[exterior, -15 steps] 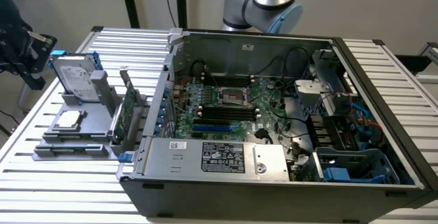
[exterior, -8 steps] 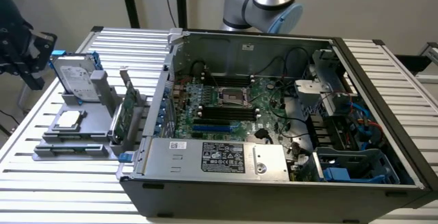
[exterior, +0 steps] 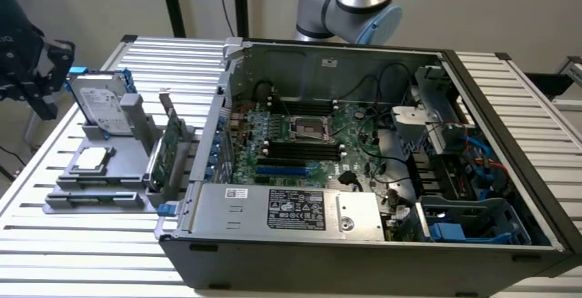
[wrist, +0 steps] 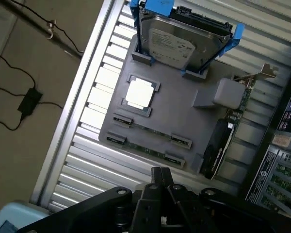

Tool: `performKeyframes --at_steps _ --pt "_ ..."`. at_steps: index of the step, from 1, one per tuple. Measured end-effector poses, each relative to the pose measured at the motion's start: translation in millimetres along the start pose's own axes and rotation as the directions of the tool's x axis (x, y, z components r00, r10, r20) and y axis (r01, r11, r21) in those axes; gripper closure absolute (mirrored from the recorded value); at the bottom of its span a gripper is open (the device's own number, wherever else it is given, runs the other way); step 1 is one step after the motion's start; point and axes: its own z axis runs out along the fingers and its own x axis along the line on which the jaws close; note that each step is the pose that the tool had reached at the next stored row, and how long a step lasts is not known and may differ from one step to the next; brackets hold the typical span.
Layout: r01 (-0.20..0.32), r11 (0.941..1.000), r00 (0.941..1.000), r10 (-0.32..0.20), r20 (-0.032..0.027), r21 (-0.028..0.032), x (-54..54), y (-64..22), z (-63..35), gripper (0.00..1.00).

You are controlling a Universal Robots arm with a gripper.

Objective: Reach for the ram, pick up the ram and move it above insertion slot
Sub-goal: 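Reach for the ram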

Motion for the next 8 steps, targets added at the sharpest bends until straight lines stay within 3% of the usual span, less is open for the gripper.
performKeyframes --at_steps 4,8 --pt "0.073 0.9973 0.9973 -0.073 -0.0028 0.0001 0.0 0.0 0.1 0.89" --pt "0.145 0.9894 0.9894 -0.145 -0.0056 0.0001 0.0 0.0 0.1 0.89"
